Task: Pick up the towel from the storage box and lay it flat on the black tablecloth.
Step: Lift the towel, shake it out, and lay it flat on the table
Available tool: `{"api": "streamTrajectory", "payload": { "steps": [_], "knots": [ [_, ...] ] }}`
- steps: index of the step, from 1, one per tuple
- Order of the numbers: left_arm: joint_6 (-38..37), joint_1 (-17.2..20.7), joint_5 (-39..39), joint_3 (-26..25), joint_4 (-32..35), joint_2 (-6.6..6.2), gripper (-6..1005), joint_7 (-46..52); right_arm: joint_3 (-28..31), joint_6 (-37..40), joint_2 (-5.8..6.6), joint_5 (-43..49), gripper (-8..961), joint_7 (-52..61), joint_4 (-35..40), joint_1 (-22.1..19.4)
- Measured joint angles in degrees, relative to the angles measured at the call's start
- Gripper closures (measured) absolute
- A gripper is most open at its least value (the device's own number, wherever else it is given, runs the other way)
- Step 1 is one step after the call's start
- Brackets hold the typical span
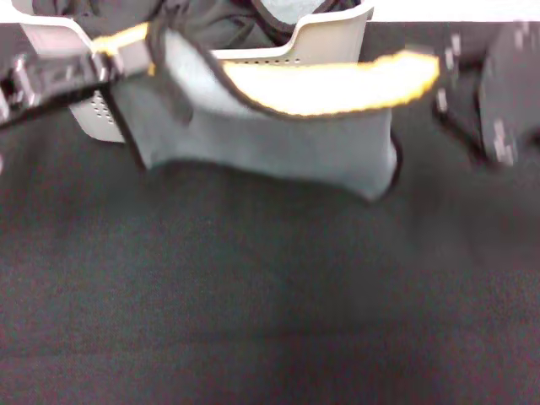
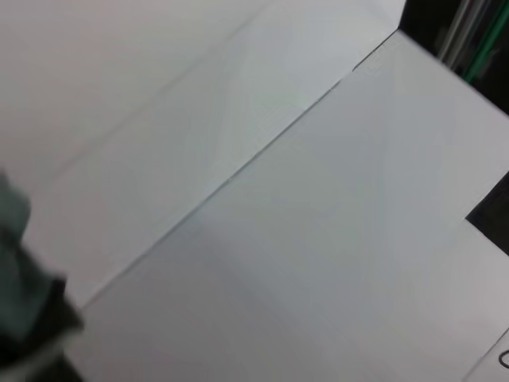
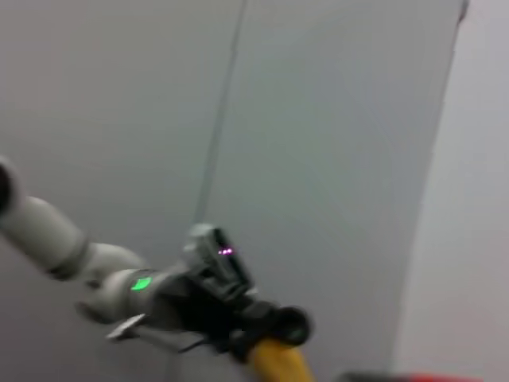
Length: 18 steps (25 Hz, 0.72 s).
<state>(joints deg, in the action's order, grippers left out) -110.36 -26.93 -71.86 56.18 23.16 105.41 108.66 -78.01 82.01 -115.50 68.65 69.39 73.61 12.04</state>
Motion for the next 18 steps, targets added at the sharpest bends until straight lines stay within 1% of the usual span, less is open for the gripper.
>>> {"api": "streamTrajectory", "payload": {
  "steps": [2,4,5,7,9,11,15,18],
  "knots": [
    [-1.2,2.1,-1.6,0.0,0.1,-0.29,984,2.1,-1.1,3.9,0.04,0.4,900,1.0,0.0,-3.8],
    [-1.7,4.8,-3.3,-0.2,0.5,-0.51,984,5.8,-1.7,7.2,0.04,1.4,900,2.8,-0.4,-6.6],
    [-1.7,5.9,-4.2,-0.2,0.7,-0.51,983,7.4,-1.8,8.3,0.05,2.5,900,3.7,-1.7,-7.2],
    [-1.2,7.7,-6.5,-0.3,1.0,-0.55,983,10.5,-2.2,10.4,0.09,5.1,900,4.9,-5.6,-7.5],
    [-0.9,8.3,-8.4,-0.3,1.1,-0.56,983,12.2,-1.8,12.4,0.15,6.5,899,4.8,-9.8,-7.2],
    [-1.8,8.7,-9.7,-0.3,1.7,-0.55,983,13.9,-0.4,15.5,0.2,6.5,899,3.6,-11.7,-7.2],
    [-5.4,9.9,-10.4,0.0,3.2,-0.18,983,14.1,1.1,18.7,0.2,5.1,899,2.3,-9.9,-7.5],
    [-6.1,9.9,-10.8,0.0,3.2,0.57,983,11.9,3.2,21.0,0.18,3.9,898,1.4,-8.6,-7.9]
  ]
}}
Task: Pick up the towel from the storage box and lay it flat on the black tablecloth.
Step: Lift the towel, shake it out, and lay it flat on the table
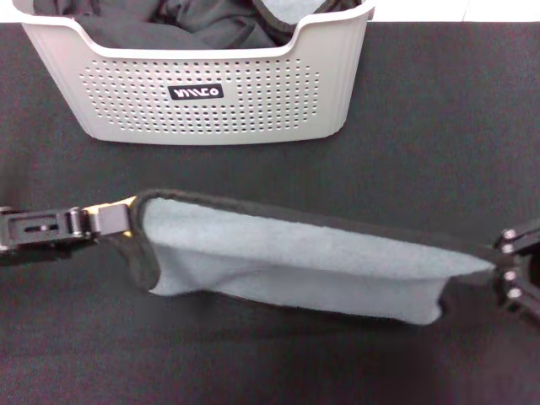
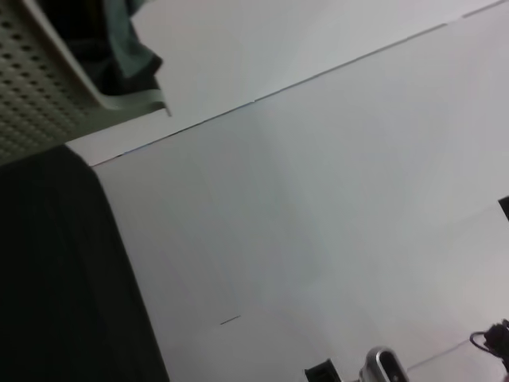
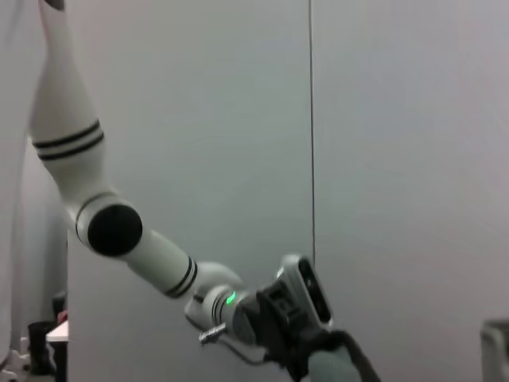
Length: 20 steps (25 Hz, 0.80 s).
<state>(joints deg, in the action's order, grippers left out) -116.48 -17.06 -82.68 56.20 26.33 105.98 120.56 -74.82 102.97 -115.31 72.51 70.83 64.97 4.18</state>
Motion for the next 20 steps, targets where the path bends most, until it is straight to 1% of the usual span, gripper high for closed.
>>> {"api": "streamTrajectory", "payload": {
  "steps": [4,6,9,11,14,17,18,19,20],
  "knots": [
    [0.0,-2.3,1.5,-0.4,-0.6,1.55,983,-2.5,3.5,1.0,-0.03,-1.3,898,-2.6,2.3,0.0],
    [0.2,-5.4,2.5,-1.2,-1.1,2.85,982,-3.5,4.9,-0.2,-0.06,-2.0,897,-5.1,2.6,1.0],
    [0.4,-9.8,2.6,-2.9,-2.1,3.81,982,-5.0,7.0,-2.3,-0.07,-2.2,897,-7.1,2.3,3.3],
    [0.5,-12.8,2.6,-3.8,-2.7,3.98,982,-6.5,7.8,-3.6,-0.08,-2.2,897,-7.9,2.0,4.6],
    [0.4,-15.7,1.8,-3.6,-3.0,3.76,982,-7.6,7.6,-4.2,-0.08,-2.0,896,-7.4,2.3,5.3],
    [-0.2,-15.8,1.3,-0.5,-2.5,3.78,982,-7.5,6.6,-2.2,-0.08,-1.6,896,-5.3,3.3,3.6],
    [-0.4,-15.1,1.8,1.3,-2.2,3.81,982,-7.7,6.4,-0.8,-0.08,-1.6,896,-4.5,3.7,1.9],
    [-0.7,-12.8,4.4,6.4,-1.4,3.62,982,-8.4,6.2,0.8,-0.14,-1.7,895,-4.1,4.4,0.3],
    [-0.7,-12.8,4.4,6.4,-1.4,3.62,982,-8.4,6.1,1.9,-0.2,-1.7,895,-3.9,4.9,-0.9]
  ]
}}
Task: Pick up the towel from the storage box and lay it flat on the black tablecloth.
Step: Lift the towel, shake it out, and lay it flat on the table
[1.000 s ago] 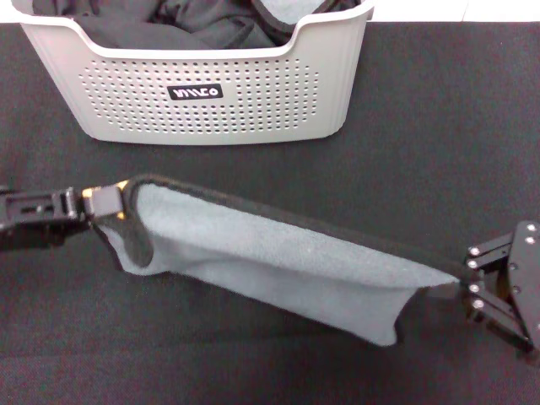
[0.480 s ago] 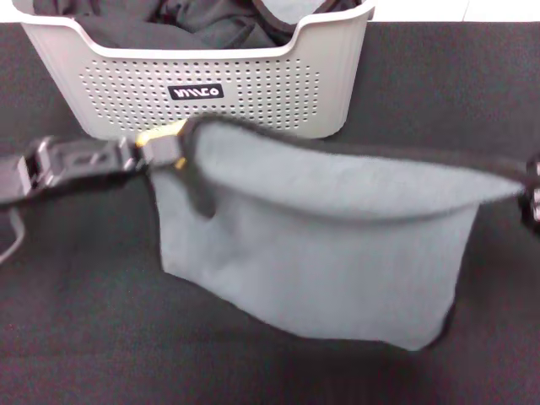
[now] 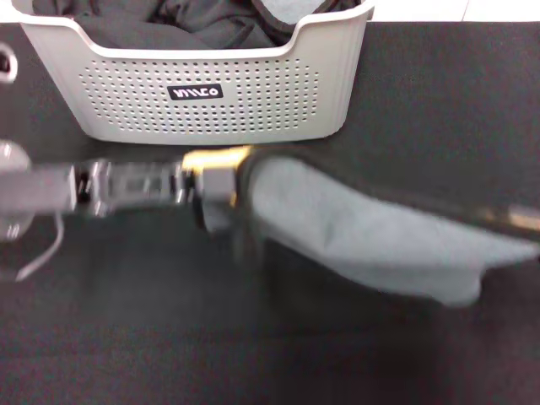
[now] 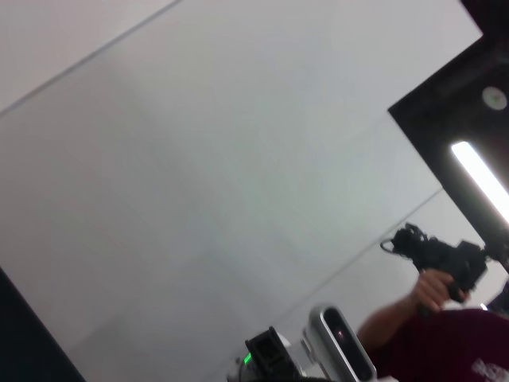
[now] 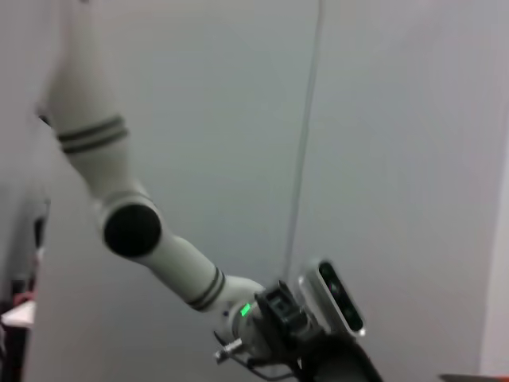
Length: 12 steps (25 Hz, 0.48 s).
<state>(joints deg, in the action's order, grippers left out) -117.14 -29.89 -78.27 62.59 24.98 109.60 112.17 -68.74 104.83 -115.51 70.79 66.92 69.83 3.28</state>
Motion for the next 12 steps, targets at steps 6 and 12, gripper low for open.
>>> {"api": "streamTrajectory", "payload": {
  "steps": [6,12],
  "knots": [
    [-0.3,11.4,20.6,24.8,18.0,-3.55,981,-0.8,-0.6,4.7,-0.51,-3.5,894,3.2,8.4,-9.2],
    [0.4,10.9,25.8,29.3,20.7,-4.25,981,1.2,-2.0,2.9,-0.28,-2.9,894,6.6,9.1,-8.4]
  ]
}}
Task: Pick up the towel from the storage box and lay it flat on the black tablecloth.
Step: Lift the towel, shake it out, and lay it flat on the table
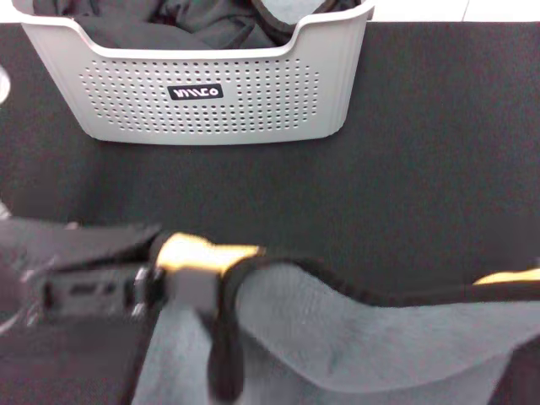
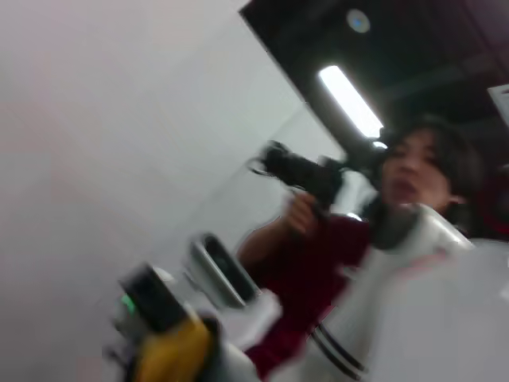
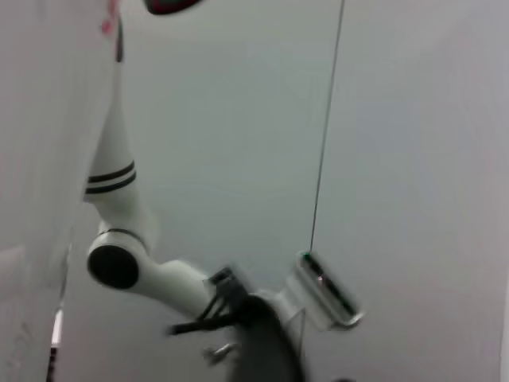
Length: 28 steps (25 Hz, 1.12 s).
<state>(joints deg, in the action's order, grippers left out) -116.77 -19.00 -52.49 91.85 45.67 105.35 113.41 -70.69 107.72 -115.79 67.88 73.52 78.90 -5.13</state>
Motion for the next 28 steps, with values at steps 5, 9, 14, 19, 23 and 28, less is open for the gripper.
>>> {"api": "streamTrajectory", "payload": {
  "steps": [5,9,14,19,23,28],
  "knots": [
    [3.7,-11.6,-12.0,-10.1,-29.6,-0.14,981,-6.0,-10.2,-10.0,0.35,4.9,893,-2.1,-17.0,10.9],
    [11.4,-11.0,-12.6,-9.8,-39.6,-0.96,980,-1.0,-11.0,-15.7,0.36,5.3,892,-3.4,-30.5,20.4],
    [17.8,-9.2,-11.6,-10.5,-38.7,-2.0,980,4.0,-6.2,-19.6,0.47,5.2,892,-3.8,-34.3,23.1],
    [24.5,-8.6,-8.6,-10.7,-38.6,-2.06,980,5.4,-3.7,-22.6,1.54,5.5,891,-3.5,-37.6,26.6],
    [27.8,-9.1,-6.9,-11.0,-38.6,-1.24,980,6.6,-3.5,-24.3,2.86,7.3,890,-1.7,-44.7,33.0],
    [30.0,-10.0,-6.3,-13.7,-38.6,0.04,979,7.7,-3.4,-29.3,3.26,9.9,890,-0.5,-50.7,39.2]
  ]
}}
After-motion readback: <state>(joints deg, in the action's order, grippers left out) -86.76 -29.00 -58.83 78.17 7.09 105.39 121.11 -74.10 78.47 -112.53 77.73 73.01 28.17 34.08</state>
